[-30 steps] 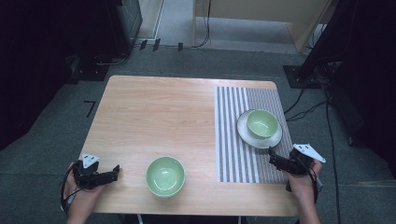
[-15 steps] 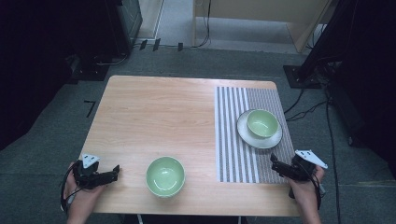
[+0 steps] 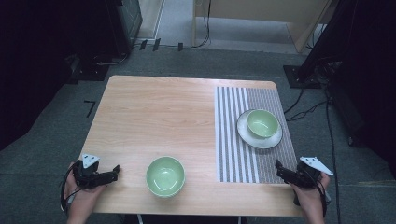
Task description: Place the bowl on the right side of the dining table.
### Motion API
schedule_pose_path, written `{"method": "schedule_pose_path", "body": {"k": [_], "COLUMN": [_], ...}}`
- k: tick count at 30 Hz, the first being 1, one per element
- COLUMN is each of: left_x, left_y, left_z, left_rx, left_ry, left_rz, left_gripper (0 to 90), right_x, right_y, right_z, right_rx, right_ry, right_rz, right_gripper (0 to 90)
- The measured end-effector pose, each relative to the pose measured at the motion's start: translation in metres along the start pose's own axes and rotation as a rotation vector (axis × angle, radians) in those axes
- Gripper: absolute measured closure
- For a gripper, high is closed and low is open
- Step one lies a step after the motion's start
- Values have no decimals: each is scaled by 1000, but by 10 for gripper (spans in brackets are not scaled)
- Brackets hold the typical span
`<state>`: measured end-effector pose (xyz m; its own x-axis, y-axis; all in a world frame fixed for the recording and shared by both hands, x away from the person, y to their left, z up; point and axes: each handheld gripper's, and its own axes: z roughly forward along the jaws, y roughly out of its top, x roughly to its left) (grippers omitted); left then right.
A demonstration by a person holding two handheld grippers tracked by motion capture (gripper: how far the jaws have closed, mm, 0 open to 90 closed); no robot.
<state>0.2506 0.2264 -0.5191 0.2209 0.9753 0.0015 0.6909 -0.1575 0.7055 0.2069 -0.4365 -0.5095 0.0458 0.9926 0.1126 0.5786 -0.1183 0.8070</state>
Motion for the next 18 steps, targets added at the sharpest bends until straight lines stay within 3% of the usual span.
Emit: {"method": "schedule_pose_path", "body": {"k": [10, 18], "left_x": [0, 0], "left_y": [0, 0], "left_z": [0, 0], "left_rx": [0, 0], "left_ry": [0, 0], "left_rz": [0, 0], "left_gripper": [0, 0], "right_x": [-7, -4], "right_y": [-10, -19], "right_z": [-6, -4], "right_rx": [15, 65], "right_ry": [-2, 12], "right_rz": [-5, -53], "right_gripper": [0, 0]}}
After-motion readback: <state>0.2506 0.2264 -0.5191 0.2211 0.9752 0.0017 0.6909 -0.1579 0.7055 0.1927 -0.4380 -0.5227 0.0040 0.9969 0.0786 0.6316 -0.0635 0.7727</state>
